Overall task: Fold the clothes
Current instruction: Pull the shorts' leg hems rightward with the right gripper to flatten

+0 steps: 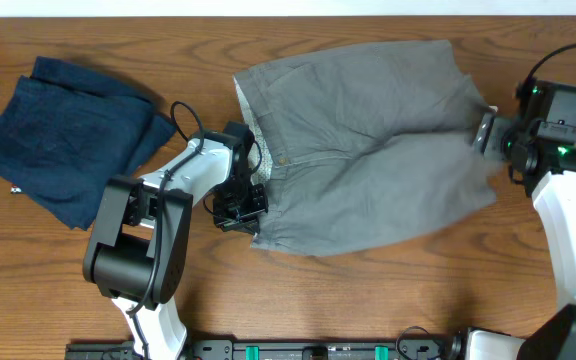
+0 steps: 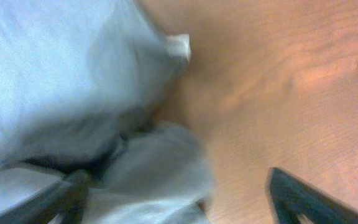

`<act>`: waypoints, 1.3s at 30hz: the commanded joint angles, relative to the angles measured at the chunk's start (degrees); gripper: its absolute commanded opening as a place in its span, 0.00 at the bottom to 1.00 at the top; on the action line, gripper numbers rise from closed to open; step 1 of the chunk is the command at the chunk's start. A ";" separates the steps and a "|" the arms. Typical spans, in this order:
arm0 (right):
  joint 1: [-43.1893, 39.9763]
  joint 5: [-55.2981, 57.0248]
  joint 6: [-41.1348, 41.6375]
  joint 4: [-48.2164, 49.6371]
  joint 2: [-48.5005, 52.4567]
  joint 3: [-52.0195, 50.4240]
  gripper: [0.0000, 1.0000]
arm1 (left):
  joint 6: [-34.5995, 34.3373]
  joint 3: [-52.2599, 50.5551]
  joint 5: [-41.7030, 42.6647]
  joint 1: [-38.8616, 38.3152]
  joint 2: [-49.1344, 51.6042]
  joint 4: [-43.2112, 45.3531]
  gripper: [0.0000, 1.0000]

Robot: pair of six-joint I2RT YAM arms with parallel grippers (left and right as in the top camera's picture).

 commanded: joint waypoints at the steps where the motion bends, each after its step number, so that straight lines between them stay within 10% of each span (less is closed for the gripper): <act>1: -0.63 2.80 4.24 -5.81 0.61 0.42 0.99 | -0.52 -1.31 -10.43 1.05 2.34 1.81 0.06; 9: -1.64 2.34 6.51 -14.60 0.68 -5.60 0.92 | -0.52 -1.31 -10.43 1.03 2.34 2.01 0.06; 23: -1.68 0.66 9.75 9.22 0.85 -25.00 0.89 | -0.52 -1.31 -10.43 1.03 2.34 2.01 0.06; 28: -1.68 0.70 9.90 13.14 0.85 -28.98 0.61 | -0.52 -1.31 -10.43 1.03 2.34 1.97 0.06; 33: -1.95 1.33 12.13 10.67 0.83 -30.38 0.06 | -0.52 -1.31 -10.40 1.03 2.34 1.92 0.06; 39: -5.62 -0.76 21.73 -9.60 -1.03 -26.97 0.01 | -0.48 -1.31 -10.43 1.05 2.34 0.90 0.06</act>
